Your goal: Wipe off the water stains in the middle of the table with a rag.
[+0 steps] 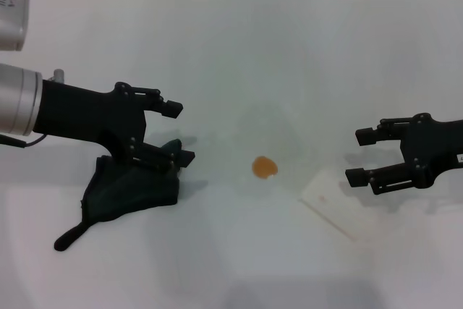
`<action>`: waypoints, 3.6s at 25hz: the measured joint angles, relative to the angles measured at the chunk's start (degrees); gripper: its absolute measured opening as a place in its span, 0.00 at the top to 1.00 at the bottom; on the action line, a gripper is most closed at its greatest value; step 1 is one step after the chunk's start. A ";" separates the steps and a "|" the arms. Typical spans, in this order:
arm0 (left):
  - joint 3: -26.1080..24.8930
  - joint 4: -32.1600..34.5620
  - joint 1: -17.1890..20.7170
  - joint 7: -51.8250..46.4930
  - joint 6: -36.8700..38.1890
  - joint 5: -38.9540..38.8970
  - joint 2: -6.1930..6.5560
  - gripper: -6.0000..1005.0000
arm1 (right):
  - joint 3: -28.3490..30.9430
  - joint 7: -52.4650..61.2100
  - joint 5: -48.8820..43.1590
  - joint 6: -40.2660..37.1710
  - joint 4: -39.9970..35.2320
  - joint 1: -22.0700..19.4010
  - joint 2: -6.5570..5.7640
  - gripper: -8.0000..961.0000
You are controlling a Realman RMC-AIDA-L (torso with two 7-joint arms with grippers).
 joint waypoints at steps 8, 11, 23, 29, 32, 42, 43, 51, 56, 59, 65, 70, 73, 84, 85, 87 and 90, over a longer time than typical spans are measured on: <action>0.00 -0.04 0.00 0.02 -0.05 0.00 0.09 0.13 | 0.29 0.04 0.00 -0.16 0.55 0.02 0.00 0.13; 0.00 -0.15 0.00 0.06 -0.10 0.00 0.12 0.13 | 0.40 0.11 -0.02 -0.22 0.57 0.03 0.00 0.14; 0.00 -0.31 0.09 -0.13 -0.64 0.26 0.11 0.13 | 0.38 4.35 -1.96 -0.25 -1.56 -0.04 -0.32 0.15; -0.01 -0.43 0.25 -0.11 -1.17 0.61 0.10 0.13 | 0.01 10.55 -6.24 -0.24 -4.96 0.28 -0.17 0.15; -0.01 -0.44 0.39 -0.11 -1.37 0.63 0.10 0.14 | -0.76 14.43 -8.59 -0.62 -7.51 0.51 -0.19 0.15; 0.00 -0.45 0.43 -0.15 -1.36 0.70 0.37 0.14 | -9.40 30.45 -17.01 -2.64 -21.51 0.63 -0.12 0.16; 0.00 -0.45 0.42 -0.14 -1.36 0.70 0.39 0.14 | -10.20 32.04 -17.38 -3.04 -22.71 0.85 -0.11 0.16; 0.00 -0.45 0.28 -0.11 -1.36 0.70 0.58 0.14 | -14.10 39.83 -20.40 -6.10 -26.53 3.80 0.00 0.17; -0.14 -0.45 0.30 0.39 -1.46 0.70 0.81 0.14 | -15.63 41.86 -22.31 -6.19 -27.52 5.02 0.06 0.18; -0.22 -0.45 0.36 0.48 -1.54 0.70 0.83 0.14 | -15.52 42.19 -22.94 -6.02 -27.68 5.55 0.08 0.17; -0.37 -0.45 0.42 0.23 -1.65 0.70 0.91 0.14 | -15.43 42.42 -24.00 -6.25 -27.36 6.00 0.08 0.17; -0.35 -0.45 0.56 0.11 -2.19 0.69 0.91 0.14 | -16.34 43.53 -24.80 -6.07 -27.33 5.98 0.12 0.17; -0.29 -0.45 0.60 0.13 -2.23 0.69 0.90 0.14 | -17.88 44.55 -25.64 -5.31 -27.31 5.94 0.15 0.17; -0.15 -0.45 0.62 0.40 -2.22 0.69 0.92 0.14 | -22.77 47.18 -26.27 -2.88 -27.52 5.64 0.38 0.17; -0.15 -0.45 0.62 0.40 -2.22 0.69 0.92 0.14 | -23.65 47.41 -26.32 -2.22 -27.45 5.60 0.38 0.17; -0.13 -0.44 0.63 0.51 -2.22 0.70 0.95 0.14 | -24.21 47.76 -26.32 -1.77 -27.41 5.58 0.37 0.17; -0.10 -0.45 0.67 0.55 -2.22 0.71 0.97 0.14 | -24.76 48.09 -26.37 -1.11 -27.34 5.51 0.35 0.17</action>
